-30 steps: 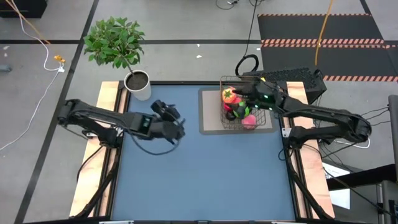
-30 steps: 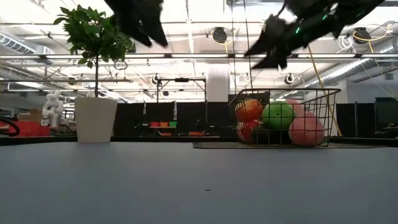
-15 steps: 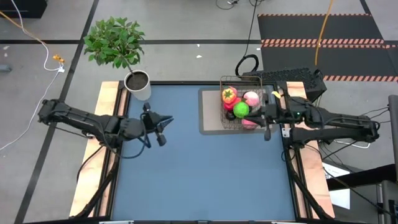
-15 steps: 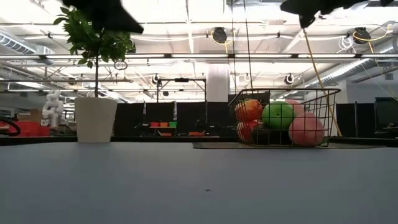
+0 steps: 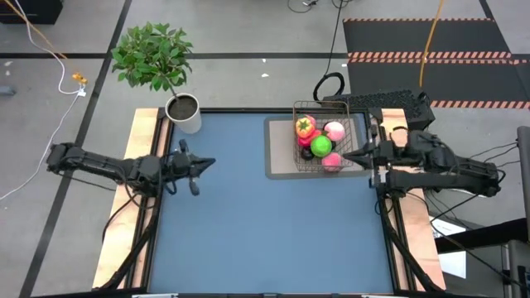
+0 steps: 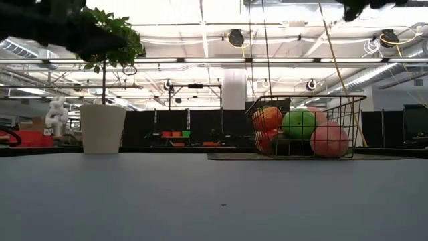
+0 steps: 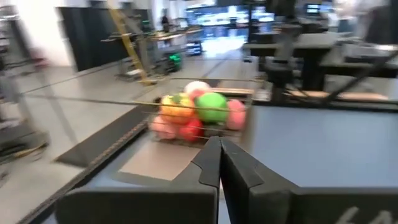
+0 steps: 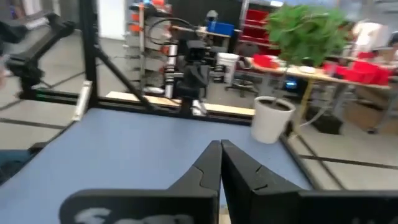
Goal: Build produce basket
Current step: Return to Home Position
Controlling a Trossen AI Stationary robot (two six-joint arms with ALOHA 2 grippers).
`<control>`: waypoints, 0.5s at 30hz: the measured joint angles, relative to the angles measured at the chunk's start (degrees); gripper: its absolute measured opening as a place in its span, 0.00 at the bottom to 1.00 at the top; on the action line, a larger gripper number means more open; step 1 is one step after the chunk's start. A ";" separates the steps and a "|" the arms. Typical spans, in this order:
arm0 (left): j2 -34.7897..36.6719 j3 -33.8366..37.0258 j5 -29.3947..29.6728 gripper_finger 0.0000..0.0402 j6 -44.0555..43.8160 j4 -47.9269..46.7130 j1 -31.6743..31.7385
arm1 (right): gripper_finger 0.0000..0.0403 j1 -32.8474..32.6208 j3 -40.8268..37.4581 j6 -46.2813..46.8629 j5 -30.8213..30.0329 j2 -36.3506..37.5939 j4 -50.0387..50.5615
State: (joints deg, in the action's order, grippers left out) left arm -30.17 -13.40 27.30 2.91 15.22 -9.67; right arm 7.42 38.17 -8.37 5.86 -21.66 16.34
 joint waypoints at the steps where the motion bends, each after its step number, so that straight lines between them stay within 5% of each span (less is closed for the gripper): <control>1: 1.15 1.08 -2.16 0.01 0.50 0.00 0.42 | 0.00 0.02 -1.10 0.66 1.16 0.26 -0.82; 5: 3.60 4.87 -8.04 0.01 1.13 2.55 1.88 | 0.00 0.00 -5.33 3.24 5.09 0.30 -5.97; 15: 3.99 7.36 -10.41 0.02 1.95 4.33 4.46 | 0.00 0.02 -8.13 3.45 5.11 1.65 -5.20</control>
State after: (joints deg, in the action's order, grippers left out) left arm -26.17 -6.04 16.88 4.86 19.55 -5.21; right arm 7.44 30.04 -4.92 10.96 -20.01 11.14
